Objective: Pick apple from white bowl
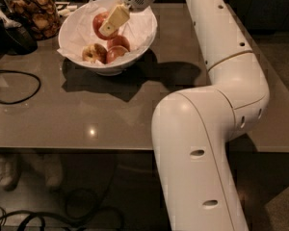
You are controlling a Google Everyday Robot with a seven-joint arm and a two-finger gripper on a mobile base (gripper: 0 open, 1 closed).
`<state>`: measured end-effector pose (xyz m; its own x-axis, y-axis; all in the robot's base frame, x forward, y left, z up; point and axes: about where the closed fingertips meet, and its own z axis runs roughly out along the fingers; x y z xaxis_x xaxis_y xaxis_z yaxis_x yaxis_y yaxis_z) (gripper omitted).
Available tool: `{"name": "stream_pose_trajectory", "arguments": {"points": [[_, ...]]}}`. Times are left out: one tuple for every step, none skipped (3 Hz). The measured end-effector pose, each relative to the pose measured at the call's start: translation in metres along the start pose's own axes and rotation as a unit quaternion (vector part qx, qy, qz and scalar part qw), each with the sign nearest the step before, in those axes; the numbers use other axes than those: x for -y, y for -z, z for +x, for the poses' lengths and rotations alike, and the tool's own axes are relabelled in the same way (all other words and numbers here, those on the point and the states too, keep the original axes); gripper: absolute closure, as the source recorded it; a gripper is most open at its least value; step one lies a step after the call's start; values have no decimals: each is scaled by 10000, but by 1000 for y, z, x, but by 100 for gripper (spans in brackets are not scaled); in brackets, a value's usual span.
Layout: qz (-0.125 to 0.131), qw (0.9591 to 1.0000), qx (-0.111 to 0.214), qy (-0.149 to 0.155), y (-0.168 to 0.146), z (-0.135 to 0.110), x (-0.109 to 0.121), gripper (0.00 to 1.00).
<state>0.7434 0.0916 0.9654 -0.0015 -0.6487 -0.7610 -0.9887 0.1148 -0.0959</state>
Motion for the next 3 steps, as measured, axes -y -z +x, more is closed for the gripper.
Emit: {"name": "stream_pose_trajectory", "arguments": {"points": [[15,9999,110,52,8,-15,-7,100],[-67,9993,253,275,15,-39,-24,100],[-136,9980,392,483,26,-64,-45,100]]}}
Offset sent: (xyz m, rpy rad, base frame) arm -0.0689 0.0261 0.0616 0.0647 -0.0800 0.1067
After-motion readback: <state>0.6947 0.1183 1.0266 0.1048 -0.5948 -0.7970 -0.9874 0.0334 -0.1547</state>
